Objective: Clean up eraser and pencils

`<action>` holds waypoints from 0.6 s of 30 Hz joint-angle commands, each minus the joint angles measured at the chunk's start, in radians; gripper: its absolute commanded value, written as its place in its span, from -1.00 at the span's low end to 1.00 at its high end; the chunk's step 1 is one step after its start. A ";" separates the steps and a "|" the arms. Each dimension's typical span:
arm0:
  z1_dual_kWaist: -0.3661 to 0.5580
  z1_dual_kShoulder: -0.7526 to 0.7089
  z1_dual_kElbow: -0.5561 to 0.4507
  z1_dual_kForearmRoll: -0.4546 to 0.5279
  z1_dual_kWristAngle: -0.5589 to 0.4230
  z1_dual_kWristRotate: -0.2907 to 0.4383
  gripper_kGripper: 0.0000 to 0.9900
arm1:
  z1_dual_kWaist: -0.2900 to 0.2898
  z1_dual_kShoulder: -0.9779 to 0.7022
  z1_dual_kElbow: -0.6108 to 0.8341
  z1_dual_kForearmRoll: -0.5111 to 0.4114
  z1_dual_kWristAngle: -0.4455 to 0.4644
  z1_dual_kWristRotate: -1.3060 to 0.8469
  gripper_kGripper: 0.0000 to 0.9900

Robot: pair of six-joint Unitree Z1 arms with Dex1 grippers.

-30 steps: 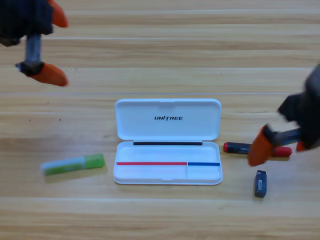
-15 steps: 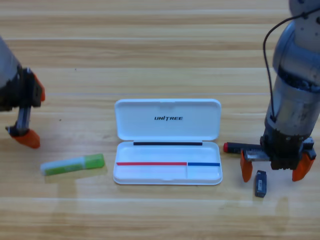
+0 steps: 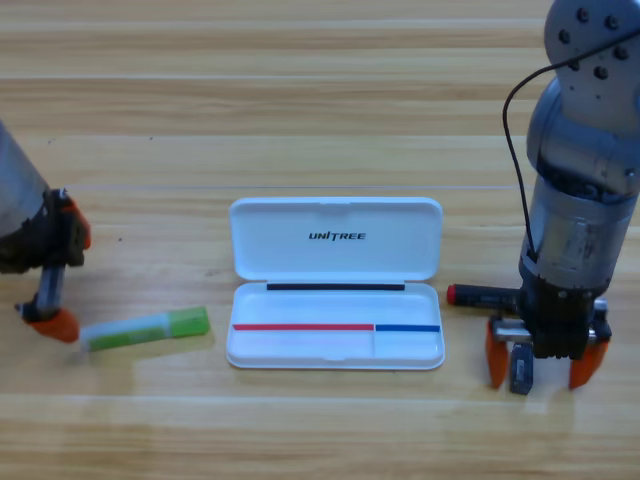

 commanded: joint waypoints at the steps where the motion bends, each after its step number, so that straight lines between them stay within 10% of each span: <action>1: 0.007 0.040 0.043 -0.041 -0.005 -0.009 0.97 | -0.050 0.079 0.014 -0.022 0.043 -0.056 -0.83; 9: 0.005 0.040 0.064 -0.067 -0.005 -0.018 0.97 | -0.059 0.033 -0.003 0.009 0.049 -0.236 -1.00; 18: -0.026 0.073 0.109 -0.189 0.021 -0.029 0.97 | -0.007 -0.051 -0.225 0.242 0.032 -1.090 -1.00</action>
